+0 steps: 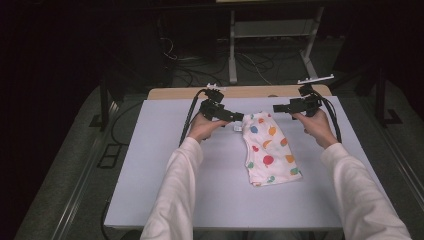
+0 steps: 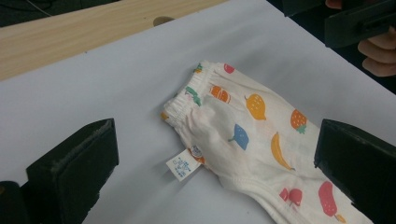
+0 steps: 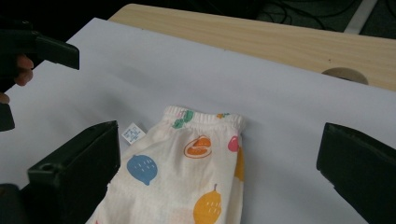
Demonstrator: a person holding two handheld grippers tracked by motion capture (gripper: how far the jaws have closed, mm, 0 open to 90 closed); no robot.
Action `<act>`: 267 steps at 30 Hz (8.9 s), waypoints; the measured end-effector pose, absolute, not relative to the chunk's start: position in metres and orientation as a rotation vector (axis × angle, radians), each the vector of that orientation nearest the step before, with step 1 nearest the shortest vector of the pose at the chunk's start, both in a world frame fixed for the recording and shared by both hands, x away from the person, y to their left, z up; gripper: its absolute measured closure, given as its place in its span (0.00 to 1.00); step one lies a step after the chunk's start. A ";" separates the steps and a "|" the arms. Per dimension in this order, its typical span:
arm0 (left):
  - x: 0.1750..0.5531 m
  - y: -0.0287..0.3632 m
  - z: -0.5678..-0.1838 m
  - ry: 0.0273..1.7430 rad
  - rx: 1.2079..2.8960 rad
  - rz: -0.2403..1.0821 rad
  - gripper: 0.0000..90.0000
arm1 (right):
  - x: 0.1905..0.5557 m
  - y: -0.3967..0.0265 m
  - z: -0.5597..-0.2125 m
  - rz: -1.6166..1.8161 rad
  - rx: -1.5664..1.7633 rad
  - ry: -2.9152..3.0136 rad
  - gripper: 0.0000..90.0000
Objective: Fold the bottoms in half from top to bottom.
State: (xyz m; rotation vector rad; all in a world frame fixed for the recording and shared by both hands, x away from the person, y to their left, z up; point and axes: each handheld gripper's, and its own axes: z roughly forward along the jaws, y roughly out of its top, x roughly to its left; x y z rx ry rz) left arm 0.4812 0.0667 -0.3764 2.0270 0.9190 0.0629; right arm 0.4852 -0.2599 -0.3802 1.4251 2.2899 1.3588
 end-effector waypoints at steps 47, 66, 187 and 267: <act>0.507 0.042 -0.445 1.067 1.976 -0.083 0.20 | 0.510 -0.258 -0.432 1.386 1.574 2.317 0.32; 0.508 0.036 -0.453 1.067 1.990 -0.112 0.49 | 0.513 -0.256 -0.445 1.290 1.600 2.388 0.56; 0.384 0.023 -0.424 0.738 2.020 0.006 0.98 | 0.379 -0.280 -0.430 1.475 1.373 2.395 0.97; 0.341 0.015 -0.441 0.343 2.167 -0.022 0.98 | 0.388 -0.231 -0.401 1.238 1.421 2.610 0.97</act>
